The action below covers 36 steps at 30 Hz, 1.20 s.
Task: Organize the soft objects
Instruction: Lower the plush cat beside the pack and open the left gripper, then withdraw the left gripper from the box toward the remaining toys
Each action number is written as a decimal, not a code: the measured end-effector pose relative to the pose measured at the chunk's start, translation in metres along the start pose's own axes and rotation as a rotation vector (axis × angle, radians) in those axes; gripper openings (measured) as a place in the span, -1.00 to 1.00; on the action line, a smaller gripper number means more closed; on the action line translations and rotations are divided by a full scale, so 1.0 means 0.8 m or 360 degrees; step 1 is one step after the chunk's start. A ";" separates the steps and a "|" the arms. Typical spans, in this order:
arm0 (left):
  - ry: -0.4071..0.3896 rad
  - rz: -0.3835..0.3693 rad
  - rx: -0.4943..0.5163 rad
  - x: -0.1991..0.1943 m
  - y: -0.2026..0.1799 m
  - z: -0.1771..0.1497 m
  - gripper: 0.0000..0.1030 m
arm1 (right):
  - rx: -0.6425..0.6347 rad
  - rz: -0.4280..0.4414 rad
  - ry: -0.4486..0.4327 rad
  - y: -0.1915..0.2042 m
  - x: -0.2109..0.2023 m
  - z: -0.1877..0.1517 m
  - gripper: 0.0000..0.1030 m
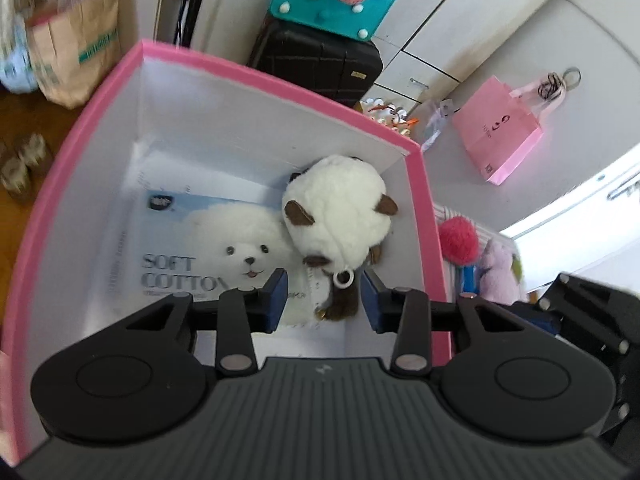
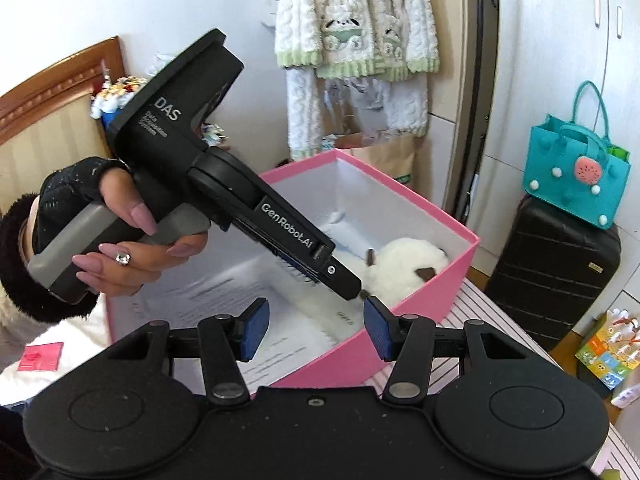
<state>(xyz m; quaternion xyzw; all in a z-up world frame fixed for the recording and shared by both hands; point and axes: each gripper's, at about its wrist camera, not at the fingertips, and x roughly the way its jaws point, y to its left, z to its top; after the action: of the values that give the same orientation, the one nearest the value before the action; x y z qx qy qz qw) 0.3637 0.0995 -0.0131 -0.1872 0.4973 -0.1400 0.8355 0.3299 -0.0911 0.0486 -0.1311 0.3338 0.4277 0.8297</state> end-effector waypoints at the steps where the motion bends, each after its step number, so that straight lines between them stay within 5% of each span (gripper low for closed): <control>1: -0.0012 0.0028 0.0034 -0.008 -0.006 -0.002 -0.24 | -0.0008 0.0002 -0.0005 0.005 -0.004 0.000 0.11; 8: -0.0084 0.0161 0.0256 -0.080 -0.043 -0.028 -0.24 | -0.0026 -0.0042 -0.0034 0.037 -0.039 0.005 0.12; 15: -0.0191 0.0237 0.0434 -0.150 -0.071 -0.066 0.02 | -0.0042 -0.0029 -0.0078 0.067 -0.074 0.004 0.12; 36: -0.0199 0.0345 0.0694 -0.248 -0.118 -0.168 0.21 | -0.0192 -0.0141 -0.0176 0.149 -0.174 -0.023 0.13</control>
<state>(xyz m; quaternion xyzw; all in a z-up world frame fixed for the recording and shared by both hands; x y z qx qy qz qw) 0.1479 0.0750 0.1252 0.0435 0.4198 -0.1416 0.8955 0.1698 -0.1157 0.1361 -0.1716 0.2548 0.4166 0.8556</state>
